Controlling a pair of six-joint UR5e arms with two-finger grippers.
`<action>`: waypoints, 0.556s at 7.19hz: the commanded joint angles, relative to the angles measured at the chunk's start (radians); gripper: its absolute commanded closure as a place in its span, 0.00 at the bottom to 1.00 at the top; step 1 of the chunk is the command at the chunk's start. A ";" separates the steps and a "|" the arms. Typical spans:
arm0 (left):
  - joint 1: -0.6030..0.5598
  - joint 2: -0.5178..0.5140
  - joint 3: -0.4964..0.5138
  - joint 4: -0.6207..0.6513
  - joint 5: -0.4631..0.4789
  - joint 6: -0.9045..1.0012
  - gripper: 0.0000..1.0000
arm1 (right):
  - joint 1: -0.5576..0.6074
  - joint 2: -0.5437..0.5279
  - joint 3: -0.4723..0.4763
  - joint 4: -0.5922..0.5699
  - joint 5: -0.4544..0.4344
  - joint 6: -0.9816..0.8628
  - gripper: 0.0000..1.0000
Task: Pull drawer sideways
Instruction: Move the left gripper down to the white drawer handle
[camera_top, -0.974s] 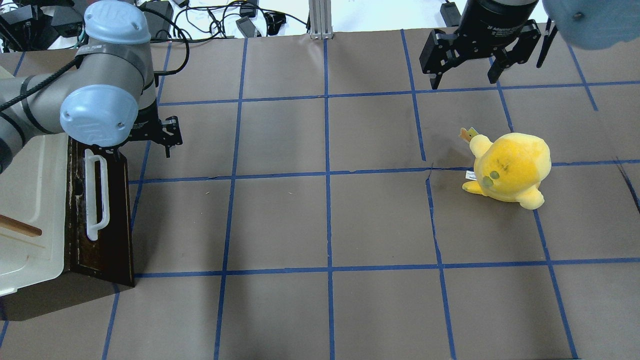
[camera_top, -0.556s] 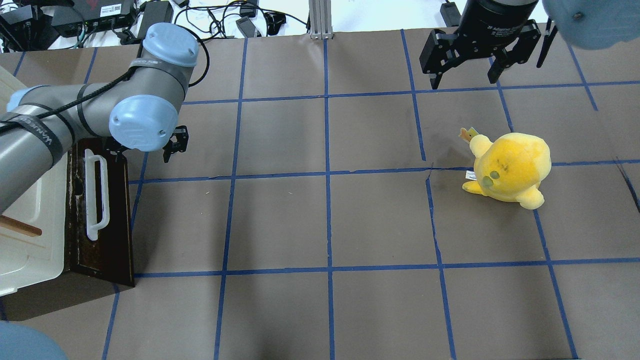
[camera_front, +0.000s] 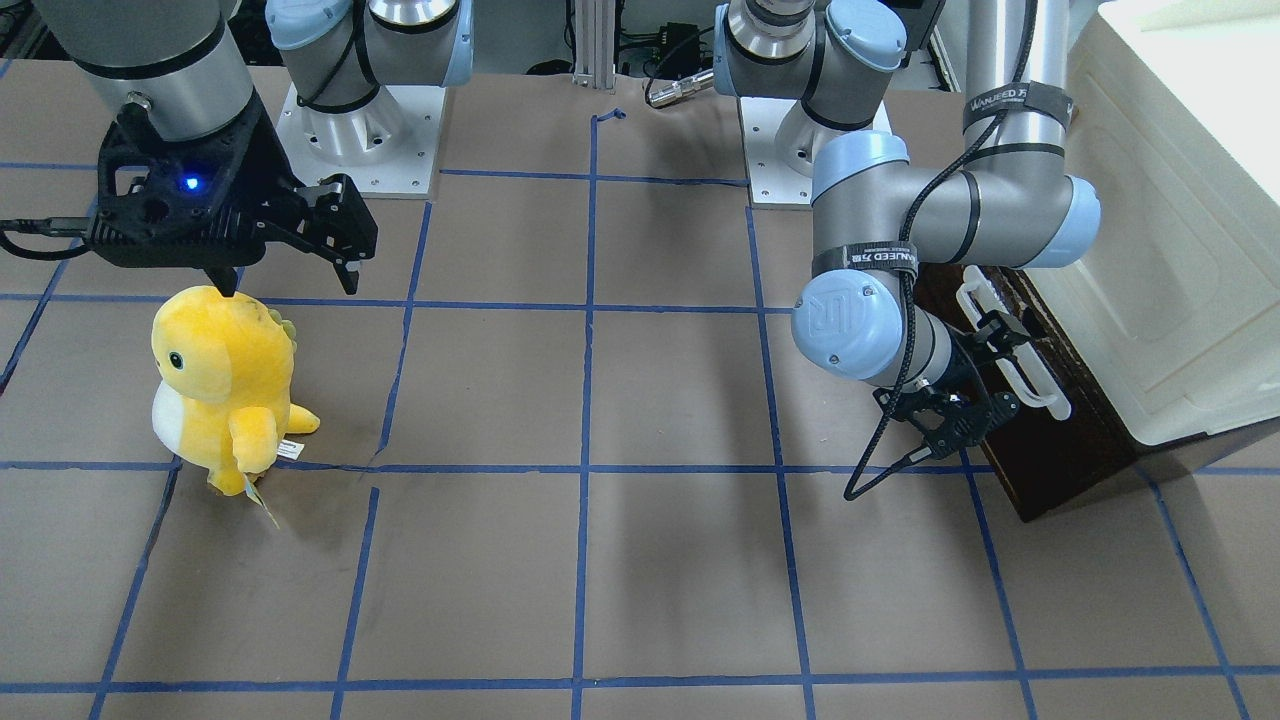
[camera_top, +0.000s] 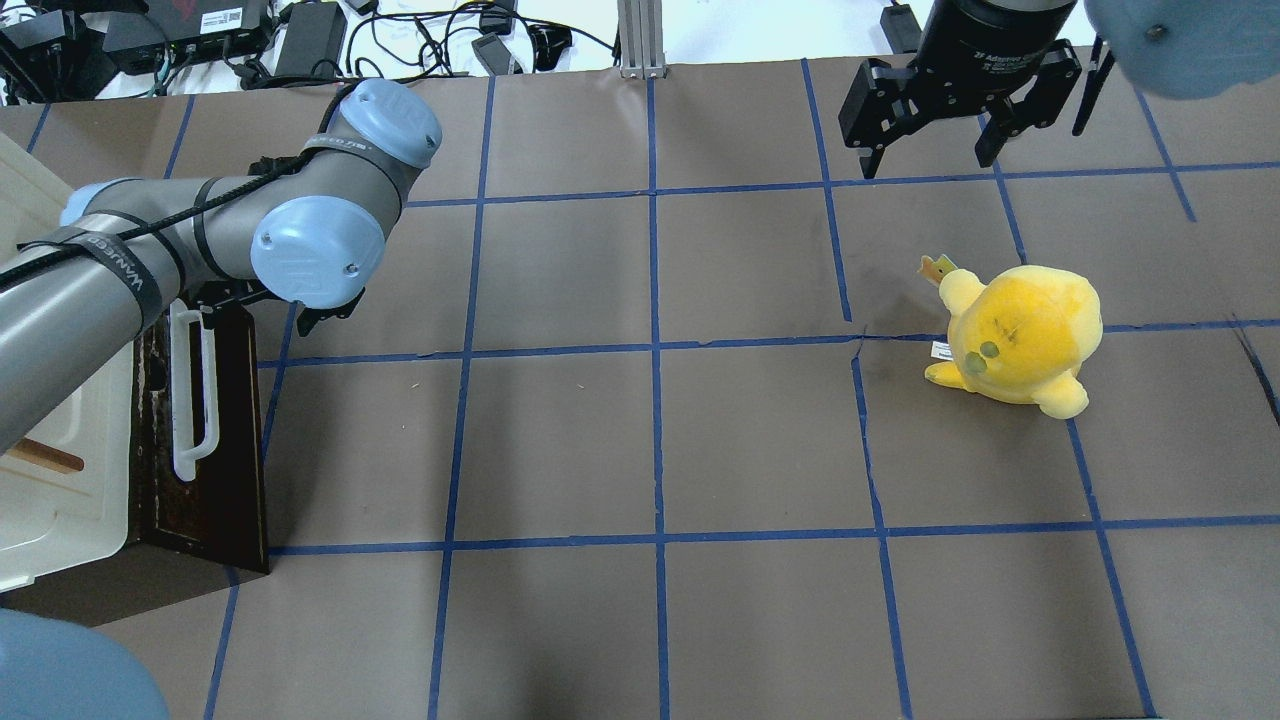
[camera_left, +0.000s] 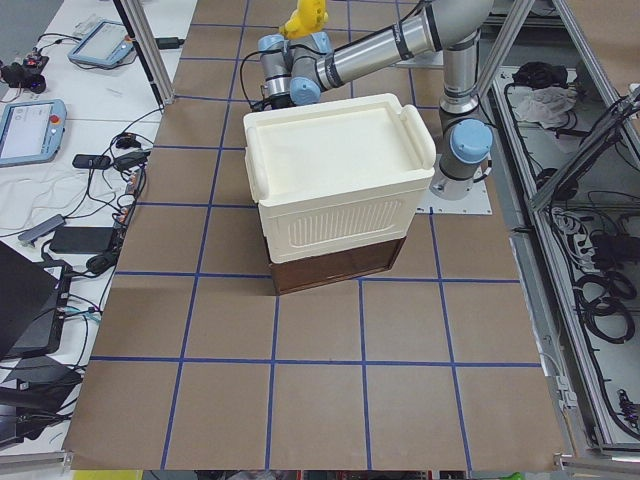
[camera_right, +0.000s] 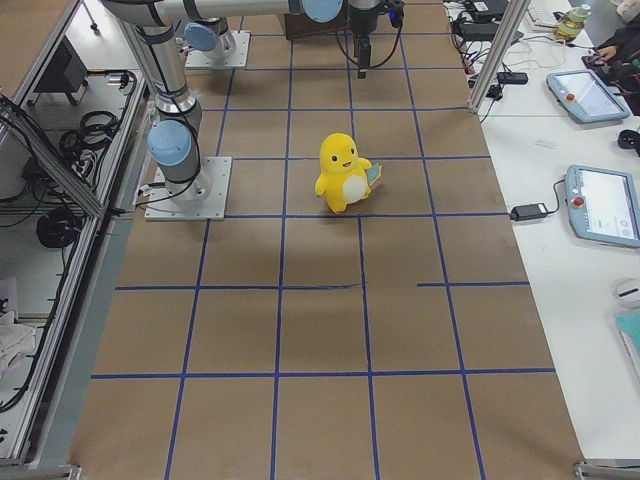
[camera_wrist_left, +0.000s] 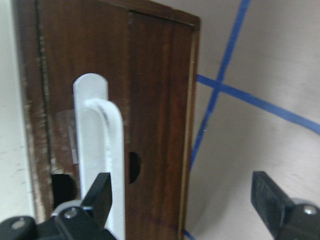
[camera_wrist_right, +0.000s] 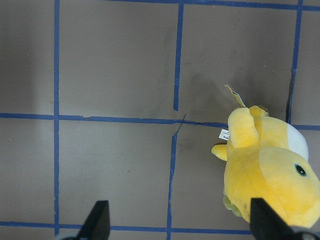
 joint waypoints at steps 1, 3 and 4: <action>0.001 -0.015 -0.021 -0.014 0.022 -0.096 0.00 | 0.000 0.000 0.000 0.000 0.001 0.000 0.00; 0.003 -0.023 -0.022 -0.014 0.027 -0.096 0.15 | 0.000 0.000 0.000 0.000 0.001 0.000 0.00; 0.011 -0.023 -0.024 -0.016 0.026 -0.093 0.18 | 0.000 0.000 0.000 0.000 -0.001 0.000 0.00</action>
